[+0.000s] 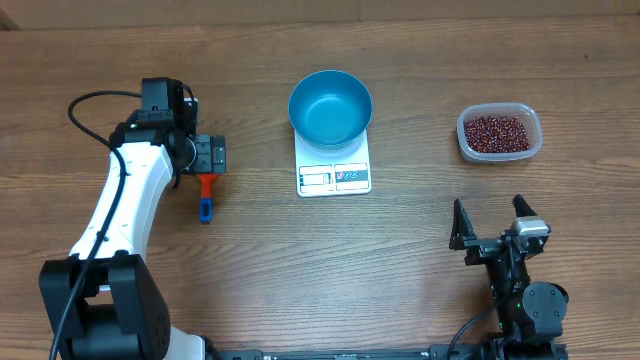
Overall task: Scoop item into bowl and weigh 150g on scale
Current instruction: 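Lower the open left gripper toward the red cup's rim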
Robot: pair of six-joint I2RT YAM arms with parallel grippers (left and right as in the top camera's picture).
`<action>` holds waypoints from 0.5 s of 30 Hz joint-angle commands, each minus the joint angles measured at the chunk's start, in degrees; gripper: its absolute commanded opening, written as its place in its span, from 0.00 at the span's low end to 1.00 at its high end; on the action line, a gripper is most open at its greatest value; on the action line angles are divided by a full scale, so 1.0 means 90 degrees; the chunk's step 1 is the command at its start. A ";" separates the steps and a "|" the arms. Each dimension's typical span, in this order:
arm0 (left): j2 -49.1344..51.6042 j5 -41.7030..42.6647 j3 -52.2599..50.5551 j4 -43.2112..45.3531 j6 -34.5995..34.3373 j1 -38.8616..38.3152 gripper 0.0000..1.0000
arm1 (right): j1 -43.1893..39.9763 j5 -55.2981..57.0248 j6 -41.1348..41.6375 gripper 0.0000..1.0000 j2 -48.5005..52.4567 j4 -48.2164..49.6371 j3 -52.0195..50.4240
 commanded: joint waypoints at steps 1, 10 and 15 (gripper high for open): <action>0.0032 0.0279 -0.0080 0.0066 -0.0044 0.0027 0.99 | 0.0041 -0.0005 -0.0027 1.00 -0.0061 0.0015 -0.0066; 0.0194 0.0228 -0.0085 0.0163 -0.0168 0.0155 0.99 | 0.0041 -0.0005 -0.0027 1.00 -0.0061 0.0015 -0.0066; 0.0274 0.0243 -0.0083 0.0131 -0.0194 0.0330 1.00 | 0.0041 -0.0005 -0.0027 1.00 -0.0061 0.0015 -0.0066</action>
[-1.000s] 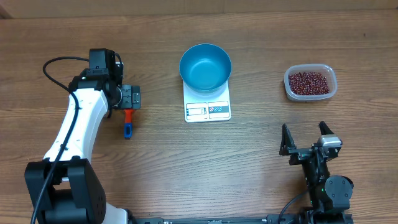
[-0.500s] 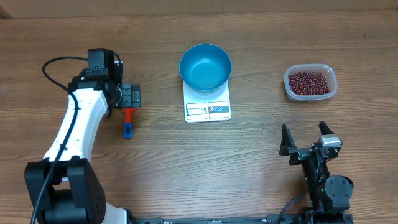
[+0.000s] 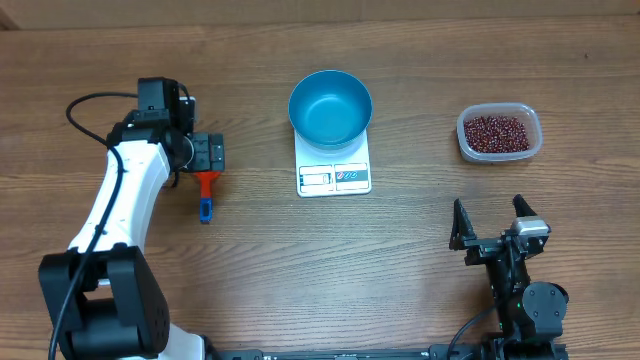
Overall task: Scoop item into bowl and weigh 150g on scale
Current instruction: 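Lower the open left gripper toward the red cup's rim, then align the left gripper fingers around the red cup's rim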
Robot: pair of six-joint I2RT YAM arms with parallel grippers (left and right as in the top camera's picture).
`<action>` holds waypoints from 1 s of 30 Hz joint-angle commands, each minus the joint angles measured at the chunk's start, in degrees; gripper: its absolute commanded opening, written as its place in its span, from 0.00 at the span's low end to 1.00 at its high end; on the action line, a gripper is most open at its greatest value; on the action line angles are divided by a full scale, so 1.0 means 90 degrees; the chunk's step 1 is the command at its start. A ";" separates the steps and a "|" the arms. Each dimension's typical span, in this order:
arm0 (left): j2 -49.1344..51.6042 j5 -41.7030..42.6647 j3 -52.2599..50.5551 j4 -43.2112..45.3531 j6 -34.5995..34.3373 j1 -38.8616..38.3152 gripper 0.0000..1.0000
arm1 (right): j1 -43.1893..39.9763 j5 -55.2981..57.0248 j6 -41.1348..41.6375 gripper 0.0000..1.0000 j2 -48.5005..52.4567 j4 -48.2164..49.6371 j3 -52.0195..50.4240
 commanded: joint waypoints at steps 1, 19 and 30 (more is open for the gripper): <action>0.0095 0.0056 -0.0078 -0.0022 -0.0136 0.0148 1.00 | 0.0041 -0.0005 -0.0027 1.00 -0.0061 0.0015 -0.0066; 0.0449 -0.0401 -0.0080 -0.0034 -0.0444 0.0202 0.99 | 0.0041 -0.0005 -0.0027 1.00 -0.0061 0.0015 -0.0066; 0.0447 -0.0396 -0.0080 -0.0209 -0.0447 0.0182 1.00 | 0.0041 -0.0005 -0.0027 1.00 -0.0061 0.0015 -0.0066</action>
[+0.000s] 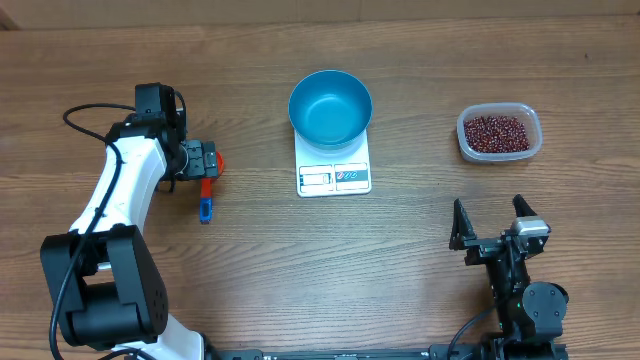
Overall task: Scoop item into bowl and weigh 150g on scale
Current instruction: 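Align the left gripper fingers around the red cup's rim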
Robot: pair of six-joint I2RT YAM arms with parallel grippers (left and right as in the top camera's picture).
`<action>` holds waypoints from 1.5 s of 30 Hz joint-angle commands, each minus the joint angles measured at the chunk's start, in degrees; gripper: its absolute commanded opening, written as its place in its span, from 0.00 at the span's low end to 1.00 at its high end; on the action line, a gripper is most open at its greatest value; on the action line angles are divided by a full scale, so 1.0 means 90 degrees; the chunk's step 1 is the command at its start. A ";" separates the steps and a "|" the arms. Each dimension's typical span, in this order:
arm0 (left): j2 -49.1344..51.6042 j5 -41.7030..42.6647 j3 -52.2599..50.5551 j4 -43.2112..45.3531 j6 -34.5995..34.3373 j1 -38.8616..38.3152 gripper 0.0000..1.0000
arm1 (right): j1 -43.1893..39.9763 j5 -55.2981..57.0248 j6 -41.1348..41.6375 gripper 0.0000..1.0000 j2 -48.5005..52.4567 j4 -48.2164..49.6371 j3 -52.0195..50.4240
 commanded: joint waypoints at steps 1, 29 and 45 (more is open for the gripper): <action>0.0041 -0.0078 -0.0066 -0.0012 -0.0136 0.0010 1.00 | 0.0041 -0.0007 -0.0029 1.00 -0.0061 0.0017 -0.0066; 0.0044 0.0090 -0.0039 0.0066 -0.0124 0.0012 1.00 | 0.0041 -0.0007 -0.0029 1.00 -0.0061 0.0015 -0.0066; 0.0056 -0.0180 -0.0080 0.0347 -0.0117 0.0029 0.99 | 0.0041 -0.0007 -0.0029 1.00 -0.0061 0.0017 -0.0066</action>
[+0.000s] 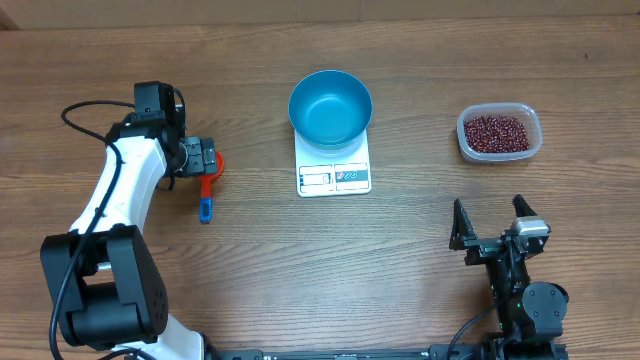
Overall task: Scoop item into bowl and weigh 150g on scale
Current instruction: 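Align the left gripper fingers around the red cup's rim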
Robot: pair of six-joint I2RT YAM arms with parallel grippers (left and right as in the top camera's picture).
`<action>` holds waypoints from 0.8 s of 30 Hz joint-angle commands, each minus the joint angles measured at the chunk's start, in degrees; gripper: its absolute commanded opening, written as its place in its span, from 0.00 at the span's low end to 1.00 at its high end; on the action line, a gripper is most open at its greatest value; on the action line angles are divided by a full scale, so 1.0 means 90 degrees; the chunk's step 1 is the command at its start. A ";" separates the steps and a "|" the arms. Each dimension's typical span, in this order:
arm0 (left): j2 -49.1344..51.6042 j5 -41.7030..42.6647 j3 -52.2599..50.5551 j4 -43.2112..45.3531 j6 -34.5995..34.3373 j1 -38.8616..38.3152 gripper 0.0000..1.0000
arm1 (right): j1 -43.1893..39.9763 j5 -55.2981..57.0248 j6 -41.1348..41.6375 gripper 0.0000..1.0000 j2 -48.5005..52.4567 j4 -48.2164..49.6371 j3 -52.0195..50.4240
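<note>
A red scoop point(208, 184) with a blue handle tip lies on the table at the left. My left gripper point(203, 159) is down over the scoop's head end, and a bit of red shows at its right side. The gripper body hides its fingers, so its state is unclear. A blue bowl point(330, 107) stands empty on the white scale point(334, 176) at the middle. A clear tub of red beans point(499, 132) sits at the right. My right gripper point(490, 222) rests open near the front right, far from all of these.
The left arm's white link point(120, 205) and its black cable point(85, 108) reach across the left side of the wooden table point(300, 270). The right arm's base point(525, 300) stands at the front edge.
Hardly anything differs. My left gripper stays over the scoop's head, the scoop lies in the same place, and the right arm has not moved.
My left gripper hung over the top of the scoop, a little to the right, at the two oldest moments. By 1.5 s ago it had shifted left and turned, with the scoop's red head showing beside it. It stands the same way now. Bowl, scale and beans are unchanged.
</note>
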 commanded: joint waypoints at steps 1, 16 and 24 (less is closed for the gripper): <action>0.0056 -0.0107 -0.0097 0.0119 -0.0109 0.0029 0.99 | 0.0041 -0.0005 -0.0027 1.00 -0.0063 0.0017 -0.0066; 0.0061 -0.0274 -0.0199 0.0248 -0.0107 0.0029 1.00 | 0.0041 -0.0005 -0.0027 1.00 -0.0063 0.0015 -0.0066; 0.0471 -0.0240 -0.0219 0.0389 -0.0109 0.0027 0.99 | 0.0041 -0.0005 -0.0027 1.00 -0.0063 0.0015 -0.0066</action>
